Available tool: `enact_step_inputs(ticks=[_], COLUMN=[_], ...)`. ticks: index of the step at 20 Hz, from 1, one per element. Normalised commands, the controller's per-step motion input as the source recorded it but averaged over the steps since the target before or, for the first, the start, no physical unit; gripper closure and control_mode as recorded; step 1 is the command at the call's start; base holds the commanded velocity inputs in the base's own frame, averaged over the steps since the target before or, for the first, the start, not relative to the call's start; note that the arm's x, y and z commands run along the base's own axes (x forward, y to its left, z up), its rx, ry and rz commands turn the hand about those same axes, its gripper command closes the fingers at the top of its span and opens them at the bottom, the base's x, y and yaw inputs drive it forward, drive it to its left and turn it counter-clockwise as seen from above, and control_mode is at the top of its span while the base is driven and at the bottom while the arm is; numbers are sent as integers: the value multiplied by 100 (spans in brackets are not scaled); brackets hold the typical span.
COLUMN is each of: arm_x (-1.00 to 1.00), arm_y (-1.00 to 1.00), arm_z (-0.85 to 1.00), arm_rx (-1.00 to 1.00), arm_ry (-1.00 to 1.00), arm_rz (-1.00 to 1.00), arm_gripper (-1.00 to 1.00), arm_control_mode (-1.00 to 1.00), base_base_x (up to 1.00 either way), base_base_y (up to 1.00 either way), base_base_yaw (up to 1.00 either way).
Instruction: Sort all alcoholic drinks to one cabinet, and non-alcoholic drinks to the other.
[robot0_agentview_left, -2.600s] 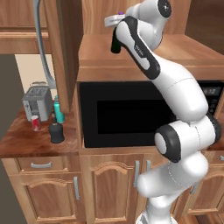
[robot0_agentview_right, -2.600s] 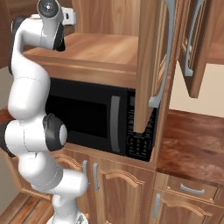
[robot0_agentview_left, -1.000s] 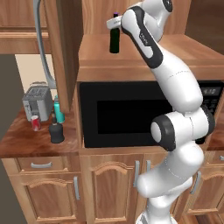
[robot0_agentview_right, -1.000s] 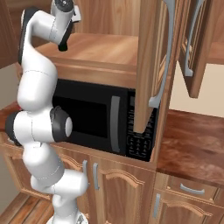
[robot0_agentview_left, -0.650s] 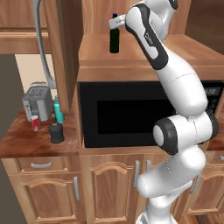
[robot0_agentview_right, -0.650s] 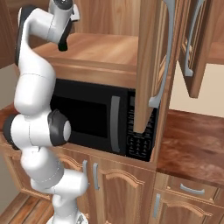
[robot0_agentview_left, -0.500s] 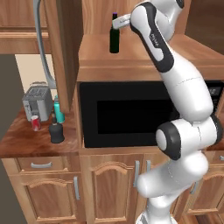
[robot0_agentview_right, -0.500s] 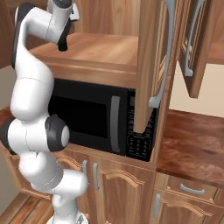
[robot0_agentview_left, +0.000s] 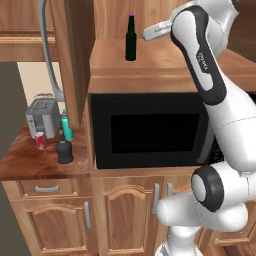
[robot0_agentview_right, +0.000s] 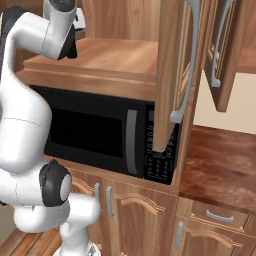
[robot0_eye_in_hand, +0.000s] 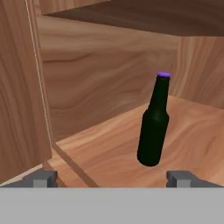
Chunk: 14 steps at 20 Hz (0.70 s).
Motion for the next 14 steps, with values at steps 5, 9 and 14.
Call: enact_step_inputs(ticks=[5,9,14], arm_x=[-98,-80,-47], arm_y=[0,0,0], arm_z=[-32,-36,-48], arm_rx=[-1,-3,-5], arm_ry=[2,8,19], arm_rz=[0,0,0], arm_gripper=[-100,-100,-100], arm_control_mode=[-100,-100,-100], base_base_x=[0,0,0], base_base_y=[0,0,0], base_base_yaw=[0,0,0])
